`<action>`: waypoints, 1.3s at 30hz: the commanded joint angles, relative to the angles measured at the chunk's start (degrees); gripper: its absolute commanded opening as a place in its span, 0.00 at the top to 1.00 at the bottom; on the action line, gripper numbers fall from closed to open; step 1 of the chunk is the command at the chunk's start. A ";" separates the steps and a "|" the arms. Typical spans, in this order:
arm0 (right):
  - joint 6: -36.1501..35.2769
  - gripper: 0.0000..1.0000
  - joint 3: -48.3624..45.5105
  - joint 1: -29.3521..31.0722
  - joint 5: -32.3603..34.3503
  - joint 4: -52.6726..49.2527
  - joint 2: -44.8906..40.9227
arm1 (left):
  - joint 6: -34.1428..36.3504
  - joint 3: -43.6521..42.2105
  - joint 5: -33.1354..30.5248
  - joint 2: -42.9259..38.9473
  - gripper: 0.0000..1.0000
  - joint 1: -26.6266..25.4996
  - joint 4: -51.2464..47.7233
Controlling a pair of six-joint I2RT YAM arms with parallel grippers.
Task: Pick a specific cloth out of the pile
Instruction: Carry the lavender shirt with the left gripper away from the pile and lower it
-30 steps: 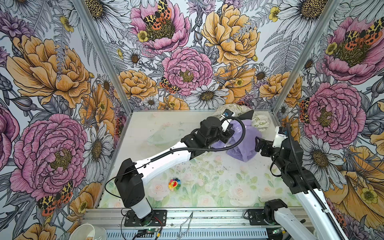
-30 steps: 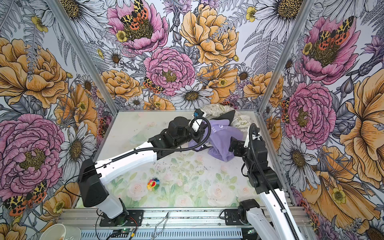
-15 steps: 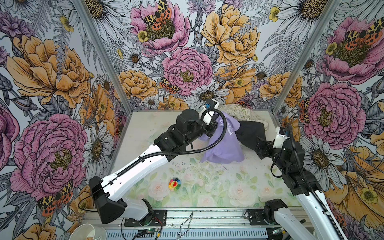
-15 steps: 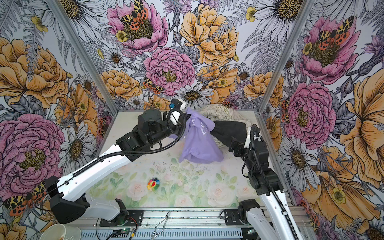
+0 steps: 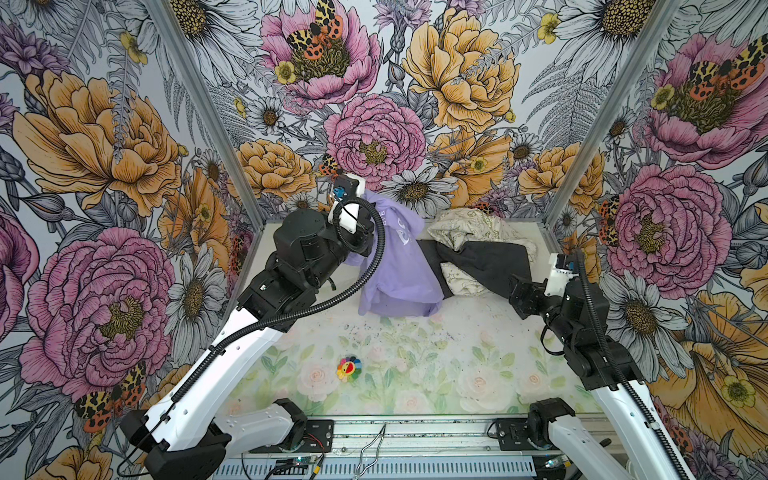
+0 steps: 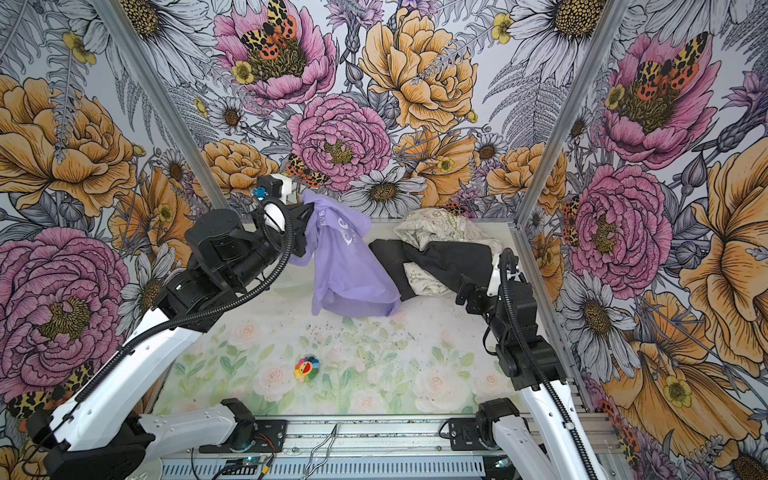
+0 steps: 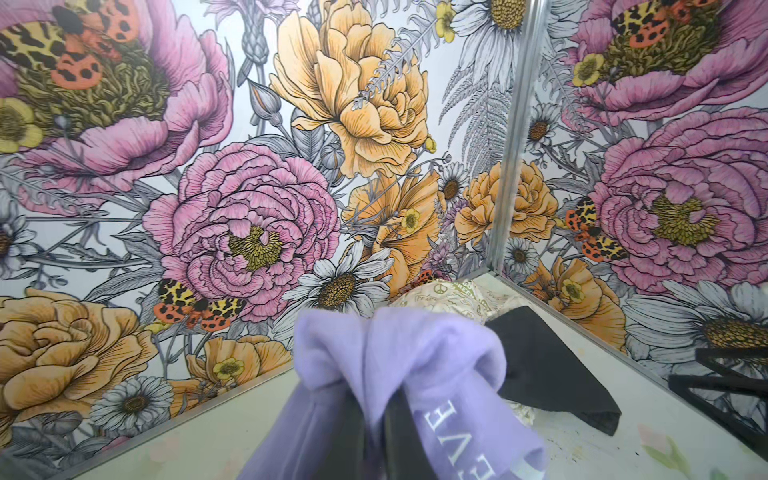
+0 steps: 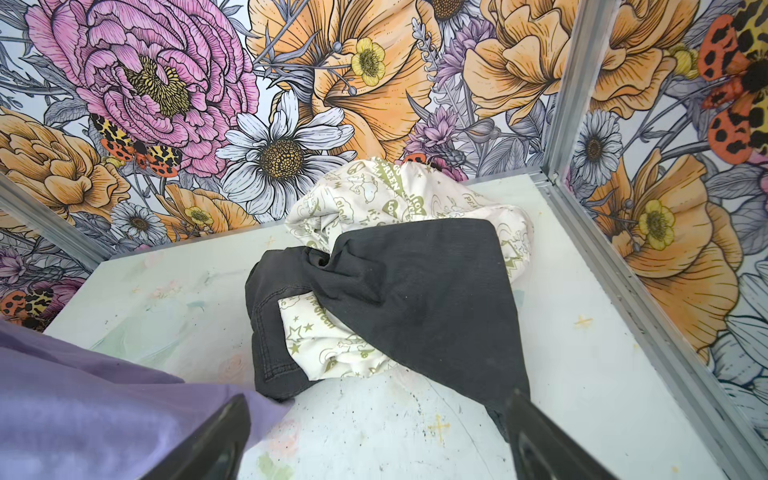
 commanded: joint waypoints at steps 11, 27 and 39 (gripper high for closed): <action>-0.04 0.04 2.08 -0.31 -3.83 0.17 2.12 | -5.80 8.48 5.40 5.24 1.00 24.43 -2.83; 0.27 0.03 1.79 -0.25 -6.65 0.23 3.60 | -9.26 3.60 2.82 13.16 1.00 31.67 3.04; 0.99 0.03 0.76 -0.25 -10.19 0.23 3.84 | -15.68 -20.64 4.00 4.52 1.00 31.90 3.88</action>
